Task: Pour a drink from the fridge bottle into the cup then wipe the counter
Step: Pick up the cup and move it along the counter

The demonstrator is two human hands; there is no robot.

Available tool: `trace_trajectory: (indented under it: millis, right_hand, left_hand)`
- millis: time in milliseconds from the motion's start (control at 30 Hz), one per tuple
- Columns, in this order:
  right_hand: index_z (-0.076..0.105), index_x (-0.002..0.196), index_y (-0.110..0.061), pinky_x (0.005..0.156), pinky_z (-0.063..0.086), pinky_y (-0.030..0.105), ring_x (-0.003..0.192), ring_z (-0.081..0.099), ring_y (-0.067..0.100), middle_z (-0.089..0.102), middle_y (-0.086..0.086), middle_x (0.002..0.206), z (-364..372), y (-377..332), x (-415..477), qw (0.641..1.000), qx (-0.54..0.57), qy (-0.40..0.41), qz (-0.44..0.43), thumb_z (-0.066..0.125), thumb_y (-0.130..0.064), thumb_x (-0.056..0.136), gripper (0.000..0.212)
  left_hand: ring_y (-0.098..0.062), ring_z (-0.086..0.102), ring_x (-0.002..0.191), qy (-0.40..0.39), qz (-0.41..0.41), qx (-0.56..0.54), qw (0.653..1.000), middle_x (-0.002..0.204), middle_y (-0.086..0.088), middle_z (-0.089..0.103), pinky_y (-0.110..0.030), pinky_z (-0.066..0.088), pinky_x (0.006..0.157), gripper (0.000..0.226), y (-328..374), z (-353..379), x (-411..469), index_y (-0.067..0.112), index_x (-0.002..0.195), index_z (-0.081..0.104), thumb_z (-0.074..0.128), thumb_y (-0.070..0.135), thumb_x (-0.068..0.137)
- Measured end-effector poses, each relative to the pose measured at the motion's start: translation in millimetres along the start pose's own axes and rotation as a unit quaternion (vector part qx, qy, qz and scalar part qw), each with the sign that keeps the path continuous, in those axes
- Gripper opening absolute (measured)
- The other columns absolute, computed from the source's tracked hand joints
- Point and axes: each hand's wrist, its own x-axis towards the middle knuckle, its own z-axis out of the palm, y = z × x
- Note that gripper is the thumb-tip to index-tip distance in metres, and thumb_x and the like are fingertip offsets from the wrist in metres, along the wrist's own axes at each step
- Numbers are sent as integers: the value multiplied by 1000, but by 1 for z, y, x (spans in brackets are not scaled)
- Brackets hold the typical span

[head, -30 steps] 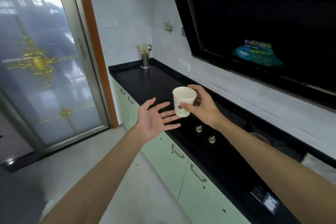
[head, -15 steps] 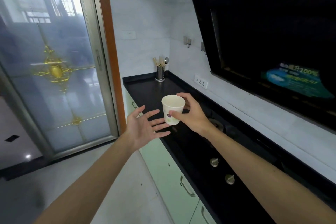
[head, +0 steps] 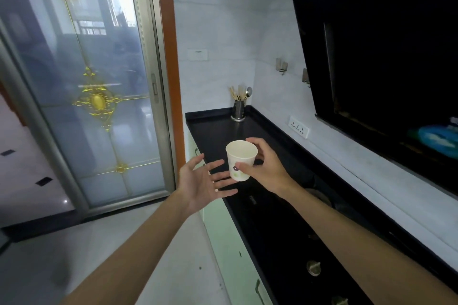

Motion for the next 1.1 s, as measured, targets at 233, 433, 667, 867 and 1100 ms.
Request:
trace_trajectory:
  millis: [233,433,667,867,1100]
  right_hand:
    - [52,124,-33,89,58,34,114,57,10,59,-14,119,13,25,41,1000,4,-13,5,86,-18,72,65]
    - [51,124,-33,88,58,32,116,56,12,56,-12,122,25,39,83,1000,5,-5,18,86,-14,73,65]
    - [50,125,-31,91,58,35,116,55,15,55,-11,122,41,47,141,999,11,20,27,86,-11,74,65]
    - [51,126,-28,90,58,34,113,57,11,58,-14,119,66,49,192,999,11,37,27,86,-12,73,65]
    - [51,126,-29,90,57,31,115,56,13,57,-11,121,94,48,226,999,12,36,16,86,-12,74,65]
  left_hand:
    - [-50,62,115,7,-8,-9,1000,129,-31,61,-66,43,104,64,18,-22,38,7,139,50,44,51,93]
    - [-49,61,117,4,-30,-11,999,129,-28,62,-65,41,106,64,44,-39,84,9,138,51,44,53,92]
    - [-50,60,119,-31,-56,-9,998,128,-30,63,-63,40,108,66,92,-59,137,6,141,47,42,53,95]
    - [-49,54,125,-40,-76,-19,996,138,-31,54,-60,35,113,70,133,-82,169,4,147,40,42,51,95]
    - [-50,51,127,-29,-64,-49,996,140,-31,52,-59,34,114,70,166,-109,185,2,145,42,42,52,96]
